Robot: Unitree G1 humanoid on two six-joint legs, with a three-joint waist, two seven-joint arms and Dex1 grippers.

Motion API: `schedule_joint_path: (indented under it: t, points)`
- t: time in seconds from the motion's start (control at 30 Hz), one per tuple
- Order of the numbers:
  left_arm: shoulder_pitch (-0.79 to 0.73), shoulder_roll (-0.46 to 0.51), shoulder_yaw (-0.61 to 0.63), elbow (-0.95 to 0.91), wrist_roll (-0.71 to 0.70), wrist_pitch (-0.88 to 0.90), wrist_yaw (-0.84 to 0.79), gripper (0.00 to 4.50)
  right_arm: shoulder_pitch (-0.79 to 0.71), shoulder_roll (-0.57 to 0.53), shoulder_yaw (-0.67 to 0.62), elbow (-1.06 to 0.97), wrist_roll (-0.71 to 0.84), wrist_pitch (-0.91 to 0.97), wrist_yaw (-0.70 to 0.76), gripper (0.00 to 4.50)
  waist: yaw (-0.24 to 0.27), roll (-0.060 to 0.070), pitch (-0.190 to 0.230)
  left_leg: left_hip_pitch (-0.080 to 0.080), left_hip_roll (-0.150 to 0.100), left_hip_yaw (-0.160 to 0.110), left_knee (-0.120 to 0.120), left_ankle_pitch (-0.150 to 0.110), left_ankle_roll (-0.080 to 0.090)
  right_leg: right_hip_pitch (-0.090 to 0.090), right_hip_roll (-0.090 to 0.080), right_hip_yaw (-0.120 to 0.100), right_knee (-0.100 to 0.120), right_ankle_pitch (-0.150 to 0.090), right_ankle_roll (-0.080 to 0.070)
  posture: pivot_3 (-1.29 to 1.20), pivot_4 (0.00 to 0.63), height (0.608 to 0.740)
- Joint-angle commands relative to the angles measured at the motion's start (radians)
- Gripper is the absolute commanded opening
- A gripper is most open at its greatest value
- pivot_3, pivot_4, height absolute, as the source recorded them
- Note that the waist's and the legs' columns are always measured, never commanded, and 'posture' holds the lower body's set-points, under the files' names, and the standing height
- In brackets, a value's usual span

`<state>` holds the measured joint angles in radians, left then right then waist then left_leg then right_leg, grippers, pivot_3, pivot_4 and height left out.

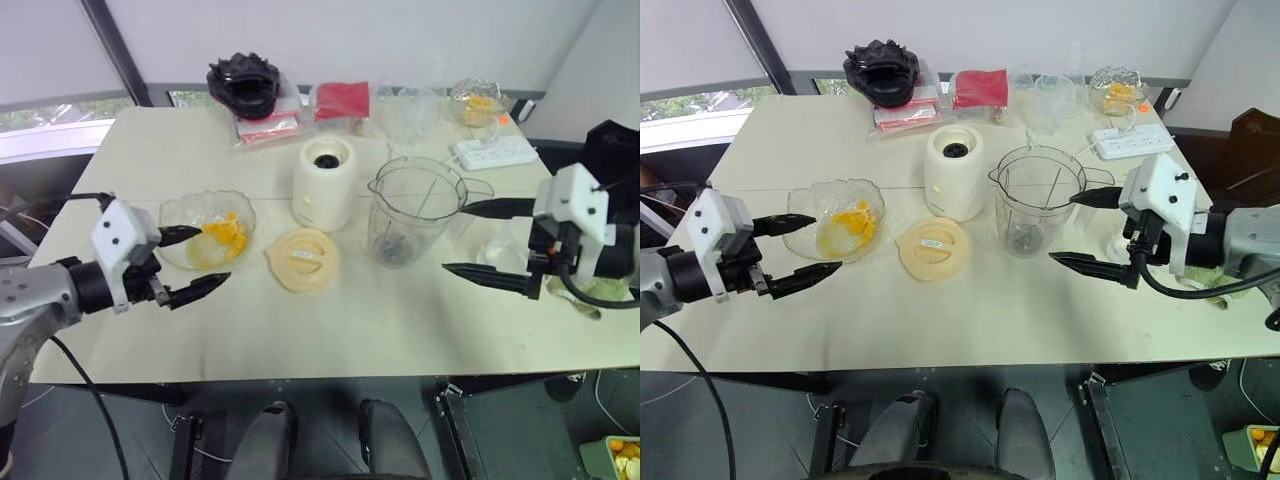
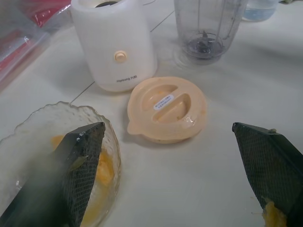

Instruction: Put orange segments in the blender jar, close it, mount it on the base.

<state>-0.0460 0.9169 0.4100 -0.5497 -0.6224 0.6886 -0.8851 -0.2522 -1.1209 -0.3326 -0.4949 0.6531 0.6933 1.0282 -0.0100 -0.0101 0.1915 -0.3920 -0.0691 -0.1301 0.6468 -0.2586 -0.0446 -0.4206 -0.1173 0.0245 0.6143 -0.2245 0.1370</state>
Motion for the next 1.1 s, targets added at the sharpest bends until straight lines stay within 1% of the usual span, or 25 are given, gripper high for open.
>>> schedule_joint_path:
  t: [0.03, 0.23, 0.67, 1.0, 1.1]
  points:
    - [-0.008, 0.007, 0.026, -0.019, -0.017, -0.010, 0.009, 4.50, -0.030, -0.007, -0.007, -0.012, 0.019, 0.006, -0.007, 4.46, -0.001, 0.000, 0.000, 0.000, 0.000, 0.000, 0.000, 0.000, 0.000, 0.000, 0.000, 0.000, 0.000, 0.000, 0.000, 0.00, 0.150, 0.740]
    - [-0.012, 0.012, 0.033, -0.042, -0.063, 0.039, 0.027, 4.50, -0.044, -0.001, 0.003, -0.011, 0.019, 0.013, -0.013, 4.46, -0.001, 0.000, 0.000, 0.000, 0.000, 0.000, 0.000, 0.000, 0.000, 0.000, 0.000, 0.000, 0.000, 0.000, 0.000, 0.00, 0.150, 0.740]
    - [-0.009, 0.008, 0.018, -0.043, -0.058, 0.039, 0.058, 4.50, -0.066, 0.009, 0.018, -0.014, 0.019, 0.013, -0.036, 4.46, 0.000, 0.000, 0.000, 0.000, 0.000, 0.000, 0.000, 0.000, 0.000, 0.000, 0.000, 0.000, 0.000, 0.000, 0.000, 0.00, 0.150, 0.740]
    - [-0.014, 0.016, -0.007, 0.003, -0.010, 0.017, 0.062, 4.50, -0.076, 0.022, 0.030, -0.028, 0.032, 0.022, -0.068, 4.46, 0.000, 0.000, 0.000, 0.000, 0.000, 0.000, 0.000, 0.000, 0.000, -0.001, 0.000, 0.000, 0.000, 0.000, 0.000, 0.00, 0.150, 0.740]
    - [-0.040, 0.017, -0.021, 0.061, 0.011, 0.006, 0.063, 4.50, -0.071, 0.034, 0.032, -0.041, 0.036, 0.028, -0.090, 4.46, 0.000, 0.000, 0.000, 0.000, 0.000, 0.000, 0.000, 0.000, 0.000, -0.001, 0.000, 0.000, 0.000, 0.000, 0.000, 0.00, 0.150, 0.740]
